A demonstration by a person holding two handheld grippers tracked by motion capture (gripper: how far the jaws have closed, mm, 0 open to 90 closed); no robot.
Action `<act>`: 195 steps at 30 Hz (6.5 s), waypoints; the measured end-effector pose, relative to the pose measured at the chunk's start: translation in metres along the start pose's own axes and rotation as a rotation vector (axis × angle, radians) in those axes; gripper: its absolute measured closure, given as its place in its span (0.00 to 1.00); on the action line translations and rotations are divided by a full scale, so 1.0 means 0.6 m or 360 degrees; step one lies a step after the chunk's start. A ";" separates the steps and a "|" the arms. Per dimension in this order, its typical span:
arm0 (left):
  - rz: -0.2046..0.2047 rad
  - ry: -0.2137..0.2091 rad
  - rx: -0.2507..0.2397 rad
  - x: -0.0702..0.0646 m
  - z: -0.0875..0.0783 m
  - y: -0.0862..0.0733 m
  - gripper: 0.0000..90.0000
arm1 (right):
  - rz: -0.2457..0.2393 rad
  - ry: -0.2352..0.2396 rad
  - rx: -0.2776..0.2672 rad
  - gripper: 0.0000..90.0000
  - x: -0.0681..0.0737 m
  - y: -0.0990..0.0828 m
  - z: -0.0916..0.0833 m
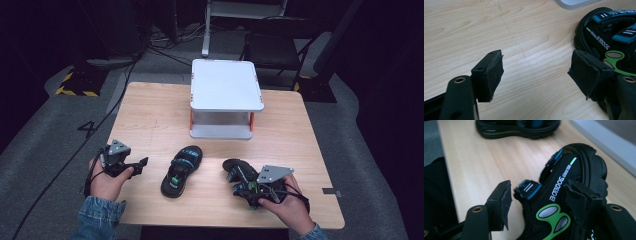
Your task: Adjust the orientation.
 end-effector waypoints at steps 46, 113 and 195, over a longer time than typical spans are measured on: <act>0.0151 -0.0253 0.0088 -0.059 0.019 -0.012 0.33 | 0.0260 -0.0430 -0.0081 0.46 -0.093 -0.017 -0.109; 0.0063 -0.0617 0.0182 -0.091 0.054 -0.043 0.37 | 0.0634 0.0039 -0.0224 0.80 0.048 0.034 0.089; 0.0101 -0.0686 0.0064 -0.078 0.071 -0.046 0.36 | 0.0478 -0.0111 -0.0158 0.50 0.044 0.056 0.093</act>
Point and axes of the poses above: each handheld gripper's, and its own axes: z roughly forward along the jaws, y roughly out of its top, x roughly to its left, the point moved 5 cm from there along z, roughly forward along the jaws, and after that the axes turned 4 degrees about -x, right-handed, at the moved point
